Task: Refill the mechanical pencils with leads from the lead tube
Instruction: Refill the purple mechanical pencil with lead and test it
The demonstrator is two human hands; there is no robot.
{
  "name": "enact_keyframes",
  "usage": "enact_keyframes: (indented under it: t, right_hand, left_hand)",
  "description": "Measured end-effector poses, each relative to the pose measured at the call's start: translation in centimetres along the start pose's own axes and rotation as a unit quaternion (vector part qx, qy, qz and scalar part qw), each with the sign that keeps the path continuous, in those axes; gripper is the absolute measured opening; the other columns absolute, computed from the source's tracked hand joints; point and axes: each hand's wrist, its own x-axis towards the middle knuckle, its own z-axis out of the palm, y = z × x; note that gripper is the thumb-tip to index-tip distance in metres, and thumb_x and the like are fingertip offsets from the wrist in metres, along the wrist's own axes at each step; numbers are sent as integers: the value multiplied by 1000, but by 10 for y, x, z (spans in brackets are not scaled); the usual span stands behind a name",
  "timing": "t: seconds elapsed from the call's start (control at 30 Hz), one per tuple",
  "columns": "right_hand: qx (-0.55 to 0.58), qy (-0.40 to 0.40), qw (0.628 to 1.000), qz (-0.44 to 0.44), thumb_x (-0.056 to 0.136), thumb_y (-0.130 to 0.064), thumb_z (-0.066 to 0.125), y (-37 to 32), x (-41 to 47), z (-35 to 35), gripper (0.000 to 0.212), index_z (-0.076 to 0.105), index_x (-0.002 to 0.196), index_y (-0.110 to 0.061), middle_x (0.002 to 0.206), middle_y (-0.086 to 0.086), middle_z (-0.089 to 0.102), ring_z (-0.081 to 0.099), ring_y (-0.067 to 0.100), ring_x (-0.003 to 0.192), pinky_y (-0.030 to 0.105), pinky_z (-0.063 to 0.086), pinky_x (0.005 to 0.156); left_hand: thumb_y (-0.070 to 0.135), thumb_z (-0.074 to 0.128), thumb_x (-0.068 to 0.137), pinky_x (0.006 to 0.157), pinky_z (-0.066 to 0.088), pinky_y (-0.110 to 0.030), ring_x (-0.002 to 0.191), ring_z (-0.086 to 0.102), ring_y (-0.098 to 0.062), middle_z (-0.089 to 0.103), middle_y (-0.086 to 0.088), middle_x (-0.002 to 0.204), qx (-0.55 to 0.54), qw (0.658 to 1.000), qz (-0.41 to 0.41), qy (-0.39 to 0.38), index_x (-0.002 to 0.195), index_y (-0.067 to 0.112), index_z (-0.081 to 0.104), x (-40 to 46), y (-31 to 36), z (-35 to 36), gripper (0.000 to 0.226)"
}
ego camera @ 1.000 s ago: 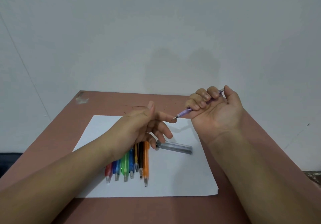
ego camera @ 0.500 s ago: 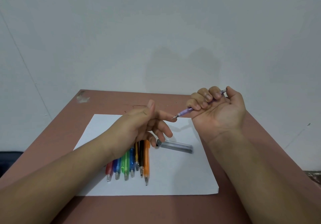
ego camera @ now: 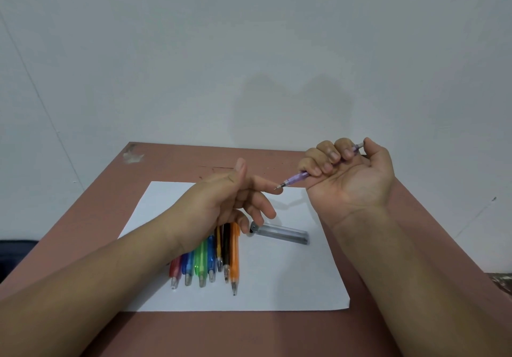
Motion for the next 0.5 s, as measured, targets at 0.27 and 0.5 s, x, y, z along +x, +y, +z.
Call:
enact_keyframes:
  t: [0.27, 0.5]
  right_hand:
    - [9, 0, 1000, -3, 90, -34, 36, 0, -1, 1, 32, 32, 63, -17, 64, 0, 30, 25, 16, 51, 26, 28, 51]
    - [4, 3, 1000, 0, 89, -33, 37, 1, 0, 0, 31, 33, 64, -17, 64, 0, 30, 26, 16, 50, 26, 28, 51]
  left_hand:
    - [51, 33, 98, 63, 49, -33, 79, 61, -31, 69, -23, 96, -2, 1000, 15, -6, 115, 5, 72, -1, -1, -1, 63]
    - [45, 39, 98, 63, 49, -33, 80, 60, -33, 70, -22, 96, 9, 1000, 17, 2, 114, 6, 73, -3, 1, 0, 54]
